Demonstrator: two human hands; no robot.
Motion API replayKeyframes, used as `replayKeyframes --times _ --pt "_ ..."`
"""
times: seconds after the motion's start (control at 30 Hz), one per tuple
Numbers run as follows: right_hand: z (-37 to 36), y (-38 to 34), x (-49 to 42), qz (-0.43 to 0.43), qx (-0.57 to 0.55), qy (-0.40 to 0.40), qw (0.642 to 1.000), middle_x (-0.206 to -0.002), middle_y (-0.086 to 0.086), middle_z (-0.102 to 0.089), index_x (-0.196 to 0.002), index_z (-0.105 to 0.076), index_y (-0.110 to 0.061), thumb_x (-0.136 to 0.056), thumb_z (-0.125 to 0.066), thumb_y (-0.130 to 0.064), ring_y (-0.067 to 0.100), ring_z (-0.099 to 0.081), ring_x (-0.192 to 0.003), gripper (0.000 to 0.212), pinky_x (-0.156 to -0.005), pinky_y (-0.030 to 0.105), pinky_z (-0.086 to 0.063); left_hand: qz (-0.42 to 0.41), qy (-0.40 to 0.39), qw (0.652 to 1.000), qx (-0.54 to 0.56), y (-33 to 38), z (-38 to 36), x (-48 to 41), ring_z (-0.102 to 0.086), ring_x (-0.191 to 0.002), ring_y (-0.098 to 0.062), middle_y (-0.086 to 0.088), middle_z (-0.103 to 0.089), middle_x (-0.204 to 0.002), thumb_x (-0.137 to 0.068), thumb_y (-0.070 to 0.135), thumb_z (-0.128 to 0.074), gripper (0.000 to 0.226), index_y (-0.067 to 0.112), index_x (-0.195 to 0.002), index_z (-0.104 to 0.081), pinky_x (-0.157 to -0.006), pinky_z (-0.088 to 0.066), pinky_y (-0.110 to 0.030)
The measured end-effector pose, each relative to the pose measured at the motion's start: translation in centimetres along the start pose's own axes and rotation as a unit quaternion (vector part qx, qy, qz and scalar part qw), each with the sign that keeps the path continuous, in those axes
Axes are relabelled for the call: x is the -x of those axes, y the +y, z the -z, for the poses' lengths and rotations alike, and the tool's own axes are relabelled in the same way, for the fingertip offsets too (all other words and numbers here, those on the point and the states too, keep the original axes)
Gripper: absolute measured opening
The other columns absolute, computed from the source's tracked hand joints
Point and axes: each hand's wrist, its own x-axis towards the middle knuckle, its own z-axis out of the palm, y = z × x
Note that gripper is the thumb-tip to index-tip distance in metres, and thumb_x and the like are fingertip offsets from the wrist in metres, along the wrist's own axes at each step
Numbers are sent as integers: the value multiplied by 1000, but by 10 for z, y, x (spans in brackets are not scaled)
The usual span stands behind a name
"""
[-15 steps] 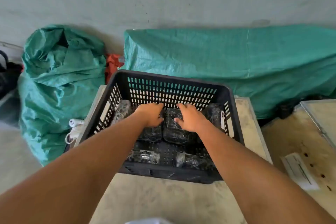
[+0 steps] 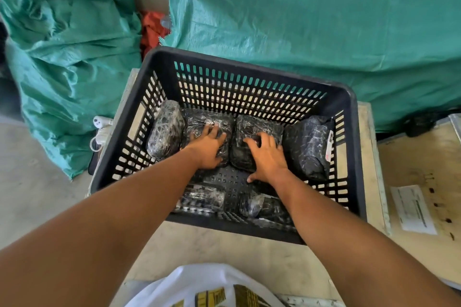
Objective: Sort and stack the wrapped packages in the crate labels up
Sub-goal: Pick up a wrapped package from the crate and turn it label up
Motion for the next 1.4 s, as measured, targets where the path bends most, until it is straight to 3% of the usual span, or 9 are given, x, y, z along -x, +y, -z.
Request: replayKeyframes --times 0.33,0.5,0.57,0.67,0.87,1.03,1.13,1.23,1.4 --pt "16 20 -5 49 -87 -21 995 -165 14 -31 -161 -26 -16 -72 -88 -42 33 -35 -148 112 -115 42 -37 -8 -21 1000 14 -1 -1 -4 23 -150 -38 -10 21 -167 -95 37 -60 93 21 -162 3 -114 -1 -70" --pt "43 40 2 44 -225 39 973 -104 -3 -76 -154 -45 -30 -68 -85 -40 11 -69 -80 95 -76 31 -55 3 -1 1000 21 1 7 1 11 -154 -36 -9 12 -169 -97 34 -61 89 9 -161 -5 -117 -13 -70" --pt "53 48 2 27 -300 51 952 -100 -8 -75 -149 -53 -31 -68 -86 -39 8 -66 -73 88 -67 27 -51 -1 16 1000 14 1 12 4 2 -155 -34 -9 7 -170 -98 37 -61 89 6 -161 -6 -117 -21 -66" --pt "68 62 -1 6 -444 25 896 -129 -4 -68 -143 -60 -21 -72 -83 -32 14 -67 -111 76 -91 31 -53 -17 58 991 122 5 22 10 -13 -154 -33 -8 6 -169 -96 40 -64 105 21 -159 17 -121 -26 -53" --pt "86 85 -1 -43 -603 -3 797 -83 -8 -74 -92 -74 1 -59 -66 -35 16 -67 -83 49 -79 32 -49 -232 176 942 169 17 46 16 -34 -146 -37 -11 -11 -169 -99 37 -59 100 50 -151 26 -116 -28 -64" --pt "90 96 2 -86 -695 -47 713 -76 5 -71 -87 -69 -12 -57 -66 -31 27 -66 -75 35 -69 30 -51 -249 150 943 159 17 46 16 -50 -106 -29 -16 -34 -135 -97 49 -56 89 62 -149 15 -104 -43 -46" --pt "87 95 -4 -93 -685 -5 723 -101 3 -76 -100 -79 -26 -76 -65 -23 26 -69 -97 29 -85 38 -54 -220 120 947 201 20 44 14 -47 -100 -26 -9 -41 -116 -95 53 -59 87 64 -150 8 -100 -43 -47" --pt "86 87 -11 -62 -588 33 806 -128 -7 -68 -122 -73 -39 -92 -67 -31 16 -63 -116 31 -94 34 -51 -174 89 945 263 22 35 12 -55 -108 -30 -13 -52 -126 -95 48 -63 91 58 -154 5 -104 -45 -50" --pt "77 77 -21 -8 -390 9 921 -149 1 -53 -154 -44 -25 -75 -86 -48 20 -53 -130 92 -99 27 -41 -144 53 931 333 29 29 7 -67 -106 -20 1 -61 -135 -96 37 -66 97 47 -158 8 -92 -58 -46"
